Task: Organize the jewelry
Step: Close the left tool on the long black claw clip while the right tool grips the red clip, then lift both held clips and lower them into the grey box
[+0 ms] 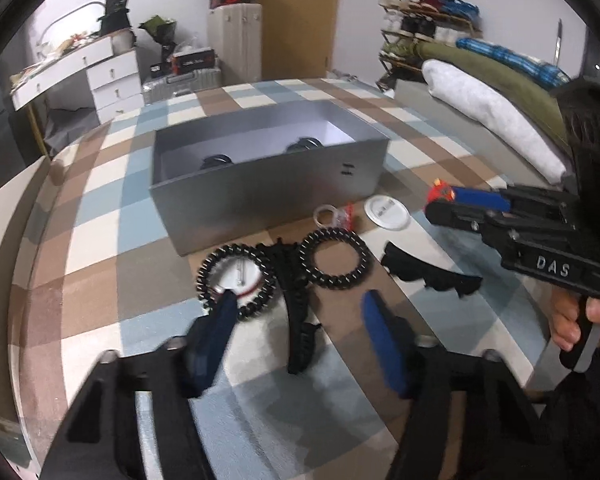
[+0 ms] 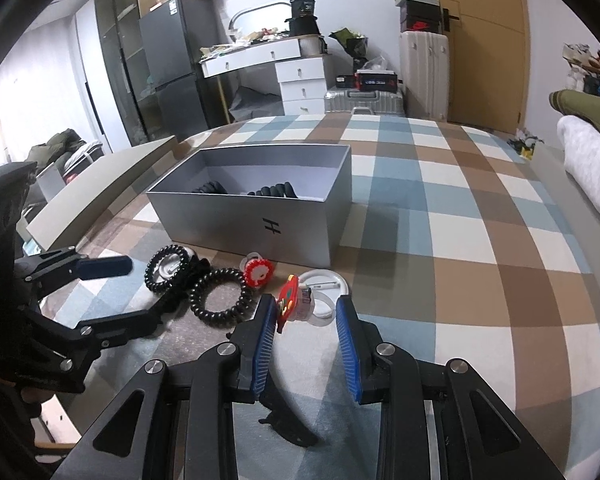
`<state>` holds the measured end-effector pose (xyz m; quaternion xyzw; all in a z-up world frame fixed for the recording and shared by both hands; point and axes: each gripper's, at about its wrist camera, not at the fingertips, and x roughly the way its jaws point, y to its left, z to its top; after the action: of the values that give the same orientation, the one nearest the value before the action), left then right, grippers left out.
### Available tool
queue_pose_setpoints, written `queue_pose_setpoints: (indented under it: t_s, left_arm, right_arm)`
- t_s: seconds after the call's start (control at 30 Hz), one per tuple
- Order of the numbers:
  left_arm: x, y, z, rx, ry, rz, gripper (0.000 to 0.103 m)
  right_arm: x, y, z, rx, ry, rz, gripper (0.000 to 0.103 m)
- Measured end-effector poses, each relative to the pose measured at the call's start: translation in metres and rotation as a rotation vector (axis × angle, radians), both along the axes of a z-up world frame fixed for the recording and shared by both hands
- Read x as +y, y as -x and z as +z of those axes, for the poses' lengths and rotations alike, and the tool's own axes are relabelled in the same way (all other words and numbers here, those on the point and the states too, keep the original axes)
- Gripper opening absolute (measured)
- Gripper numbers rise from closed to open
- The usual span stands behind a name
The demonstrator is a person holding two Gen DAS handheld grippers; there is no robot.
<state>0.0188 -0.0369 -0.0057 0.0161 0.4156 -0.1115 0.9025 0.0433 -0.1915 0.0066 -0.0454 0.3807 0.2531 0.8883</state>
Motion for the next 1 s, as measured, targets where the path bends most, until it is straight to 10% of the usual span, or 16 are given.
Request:
queue_pose_setpoints:
  t_s: [0.5,1.0]
  left_arm:
    - [-0.012,-0.007,-0.014,0.045,-0.055,0.023,0.016]
    - [-0.005,0.001,0.004,-0.034,0.004,0.005,0.014]
  right_arm:
    - [0.001,0.003,0.003,-0.01,-0.006,0.007,0.03]
    - [0.002,0.005,0.006,-0.02,-0.017,0.019,0.03]
